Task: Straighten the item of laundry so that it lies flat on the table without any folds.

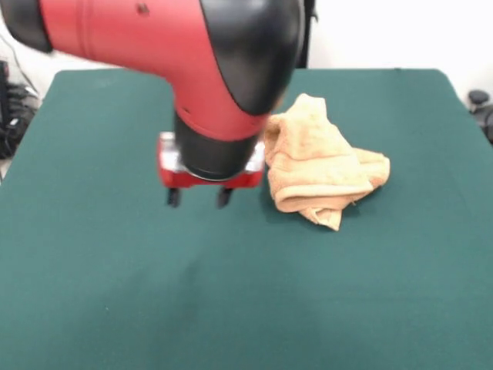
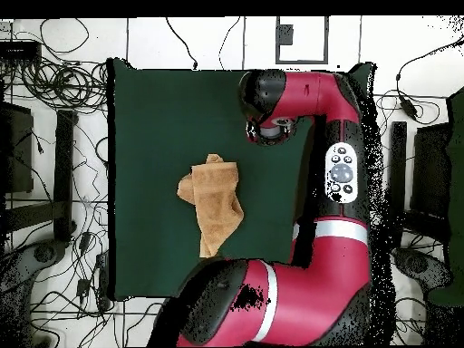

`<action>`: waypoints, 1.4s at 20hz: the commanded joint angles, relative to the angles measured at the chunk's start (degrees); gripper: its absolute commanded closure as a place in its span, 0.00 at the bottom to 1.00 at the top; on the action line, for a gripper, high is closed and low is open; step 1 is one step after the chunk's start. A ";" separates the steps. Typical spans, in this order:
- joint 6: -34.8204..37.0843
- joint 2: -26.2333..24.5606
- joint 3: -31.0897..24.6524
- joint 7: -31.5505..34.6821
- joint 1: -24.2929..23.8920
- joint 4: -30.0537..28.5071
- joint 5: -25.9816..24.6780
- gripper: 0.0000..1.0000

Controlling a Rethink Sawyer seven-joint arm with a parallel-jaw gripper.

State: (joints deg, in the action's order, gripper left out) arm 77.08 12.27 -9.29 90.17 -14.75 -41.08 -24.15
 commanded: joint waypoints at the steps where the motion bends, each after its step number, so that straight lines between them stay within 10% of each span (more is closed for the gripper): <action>1: -7.64 1.43 -2.00 -14.88 -1.64 2.70 -5.85 0.00; 28: 18.77 -17.09 -12.21 -5.01 -2.66 12.77 12.01 0.00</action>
State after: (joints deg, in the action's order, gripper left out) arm 86.17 -2.35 -14.25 90.15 -19.80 -28.12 -15.12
